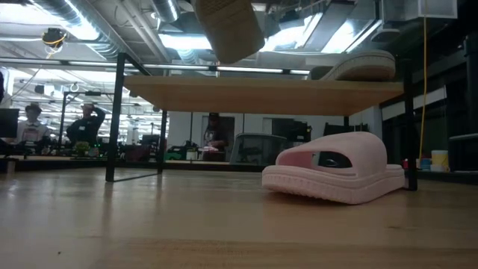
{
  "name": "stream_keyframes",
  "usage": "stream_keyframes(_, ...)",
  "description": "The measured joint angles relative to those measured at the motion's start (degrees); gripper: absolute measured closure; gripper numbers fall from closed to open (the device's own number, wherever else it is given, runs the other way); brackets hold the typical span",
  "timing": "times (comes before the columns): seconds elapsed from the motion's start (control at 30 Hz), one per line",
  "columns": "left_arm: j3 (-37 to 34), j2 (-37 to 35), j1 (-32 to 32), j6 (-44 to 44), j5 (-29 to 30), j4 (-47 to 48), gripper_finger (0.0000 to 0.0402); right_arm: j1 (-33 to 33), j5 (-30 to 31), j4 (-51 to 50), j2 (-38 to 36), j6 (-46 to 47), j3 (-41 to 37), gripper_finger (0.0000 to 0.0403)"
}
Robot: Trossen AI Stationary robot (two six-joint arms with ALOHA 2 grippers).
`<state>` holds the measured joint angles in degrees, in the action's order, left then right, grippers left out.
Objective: Pick and place slides into the shelf
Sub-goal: Put the gray slide on the shelf
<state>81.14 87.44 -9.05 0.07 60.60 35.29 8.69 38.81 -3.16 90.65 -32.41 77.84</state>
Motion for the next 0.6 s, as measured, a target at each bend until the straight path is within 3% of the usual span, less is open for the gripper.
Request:
stream_keyframes(0.4, 0.0, 0.0, -0.1, 0.1, -0.1, 0.0, 0.0399, -1.3, 2.5, -1.7, -0.3, -0.9, 0.0, 0.0224)
stream_keyframes(0.6, 0.0, 0.0, -0.1, 0.1, 0.0, 0.1, 0.0399, -2.0, 2.5, -1.9, -0.3, -0.8, 0.0, 0.0258)
